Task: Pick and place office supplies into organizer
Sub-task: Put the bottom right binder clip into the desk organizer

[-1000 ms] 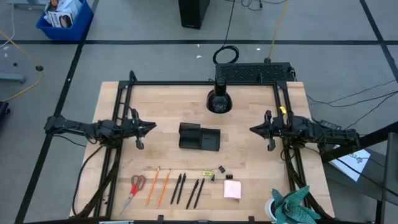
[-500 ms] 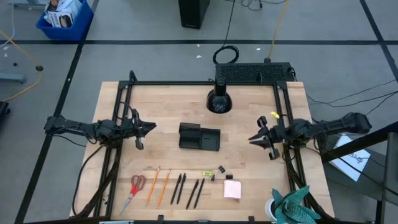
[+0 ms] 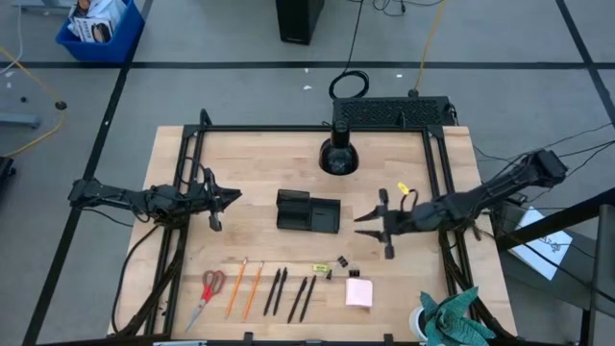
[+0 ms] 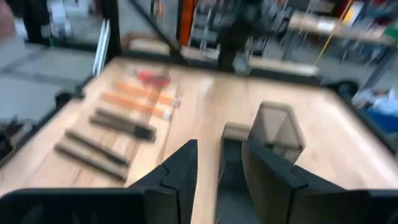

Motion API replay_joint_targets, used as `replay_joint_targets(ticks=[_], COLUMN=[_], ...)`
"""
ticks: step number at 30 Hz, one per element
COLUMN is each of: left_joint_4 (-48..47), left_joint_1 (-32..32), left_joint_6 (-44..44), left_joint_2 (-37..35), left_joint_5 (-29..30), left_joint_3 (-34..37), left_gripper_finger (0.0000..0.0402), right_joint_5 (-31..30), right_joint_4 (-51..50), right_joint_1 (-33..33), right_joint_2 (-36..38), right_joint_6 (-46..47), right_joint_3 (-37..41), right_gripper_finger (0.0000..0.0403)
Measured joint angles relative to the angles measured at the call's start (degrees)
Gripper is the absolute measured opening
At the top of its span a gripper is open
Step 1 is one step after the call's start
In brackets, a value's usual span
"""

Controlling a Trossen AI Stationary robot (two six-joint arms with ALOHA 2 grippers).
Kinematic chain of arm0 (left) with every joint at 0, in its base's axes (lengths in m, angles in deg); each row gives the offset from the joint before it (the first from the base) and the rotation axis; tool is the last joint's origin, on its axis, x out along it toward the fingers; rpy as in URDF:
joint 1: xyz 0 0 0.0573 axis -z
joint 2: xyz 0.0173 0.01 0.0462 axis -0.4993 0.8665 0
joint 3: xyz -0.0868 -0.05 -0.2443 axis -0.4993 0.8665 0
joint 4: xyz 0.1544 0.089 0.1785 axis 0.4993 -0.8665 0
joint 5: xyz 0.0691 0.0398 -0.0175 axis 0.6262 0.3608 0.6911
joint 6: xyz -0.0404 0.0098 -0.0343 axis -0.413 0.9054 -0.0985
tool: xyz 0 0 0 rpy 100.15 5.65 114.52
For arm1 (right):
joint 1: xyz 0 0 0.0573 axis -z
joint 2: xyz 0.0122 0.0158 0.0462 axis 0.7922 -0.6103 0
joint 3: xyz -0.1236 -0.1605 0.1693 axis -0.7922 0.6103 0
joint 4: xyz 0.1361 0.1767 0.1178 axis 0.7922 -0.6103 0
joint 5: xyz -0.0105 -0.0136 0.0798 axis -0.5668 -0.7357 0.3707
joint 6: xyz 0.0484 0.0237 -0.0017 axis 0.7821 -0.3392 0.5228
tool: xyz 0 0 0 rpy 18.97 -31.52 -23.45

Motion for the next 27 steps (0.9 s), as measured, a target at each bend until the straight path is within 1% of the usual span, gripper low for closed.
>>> replay_joint_targets(ticks=[4,6,7,11,13,18,25,27], left_joint_4=[0.00,-0.01,0.00,-0.02,0.00,-0.02,-0.02,-0.02], left_joint_1=[0.00,0.00,0.00,0.00,0.00,0.00,0.00,0.00], left_joint_6=[-0.23,-0.47,-0.49,-0.54,-0.43,-0.45,-0.45,-0.45], left_joint_2=[0.00,-0.01,0.01,-0.01,-0.01,0.01,0.01,0.01], left_joint_5=[0.00,0.00,-0.02,-0.02,-0.02,-0.02,0.02,0.04], left_joint_3=[0.00,0.00,0.00,0.00,0.00,0.00,0.00,0.00], left_gripper_finger=[0.0042,0.0042,0.0042,0.0042,0.0042,0.0042,0.0042,0.0042], right_joint_5=[0.02,0.45,1.67,8.94,10.63,10.68,10.70,12.55], right_joint_4=[-7.43,-10.08,-10.86,-11.99,-12.33,-12.14,-12.12,-12.12], right_joint_1=[-0.58,-0.58,-0.58,-0.58,-0.58,-0.82,-1.59,-2.30], right_joint_2=[-6.06,-8.66,-9.74,-13.82,-15.45,-18.49,-20.93,-21.48], right_joint_6=[4.86,7.56,8.92,13.60,14.60,19.05,20.76,20.83], right_joint_3=[-5.31,-6.63,-6.84,-6.84,-6.82,-6.82,-6.82,-6.82], right_gripper_finger=[0.0133,0.0138,0.0142,0.0156,0.0162,0.0170,0.0174,0.0174])
